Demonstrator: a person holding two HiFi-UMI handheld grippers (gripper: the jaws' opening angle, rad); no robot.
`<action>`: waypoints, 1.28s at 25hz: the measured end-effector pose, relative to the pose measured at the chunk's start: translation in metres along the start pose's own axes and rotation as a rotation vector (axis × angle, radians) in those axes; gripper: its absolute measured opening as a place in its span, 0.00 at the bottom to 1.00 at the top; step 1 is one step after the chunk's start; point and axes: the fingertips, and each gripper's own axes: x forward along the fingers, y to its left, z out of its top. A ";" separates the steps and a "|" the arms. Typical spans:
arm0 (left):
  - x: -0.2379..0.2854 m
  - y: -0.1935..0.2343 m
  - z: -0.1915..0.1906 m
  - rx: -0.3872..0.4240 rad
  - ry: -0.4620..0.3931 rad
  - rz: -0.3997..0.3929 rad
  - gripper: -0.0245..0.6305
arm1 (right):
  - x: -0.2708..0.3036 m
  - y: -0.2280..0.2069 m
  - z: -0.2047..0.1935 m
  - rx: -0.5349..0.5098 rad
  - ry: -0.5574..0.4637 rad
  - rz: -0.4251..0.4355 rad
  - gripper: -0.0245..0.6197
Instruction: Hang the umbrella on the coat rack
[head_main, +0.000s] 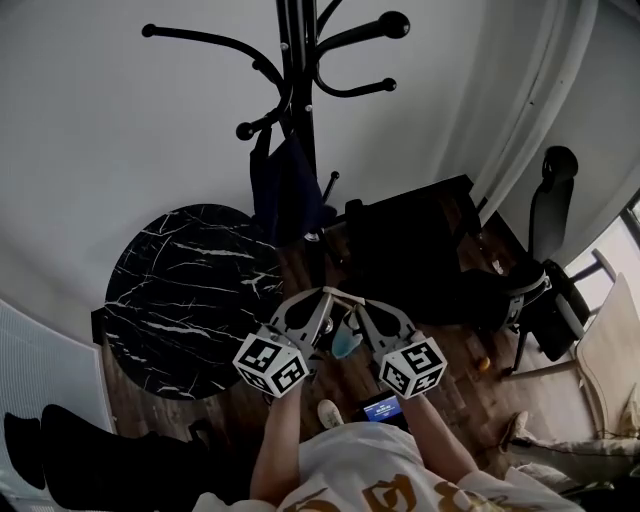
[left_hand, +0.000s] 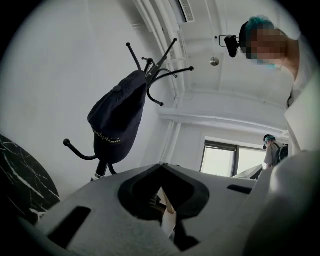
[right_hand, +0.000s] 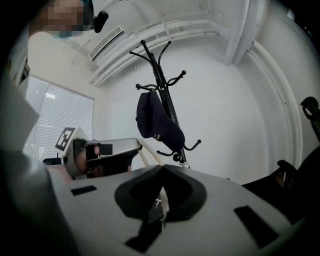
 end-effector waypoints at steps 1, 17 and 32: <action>0.002 0.001 0.000 -0.002 0.001 -0.009 0.07 | 0.001 -0.001 0.000 0.002 0.000 -0.003 0.05; 0.037 0.034 0.004 -0.012 0.006 -0.012 0.07 | 0.040 -0.036 0.007 0.043 0.001 0.012 0.05; 0.048 0.061 -0.009 -0.036 0.037 0.001 0.07 | 0.061 -0.049 -0.005 0.059 0.051 0.011 0.05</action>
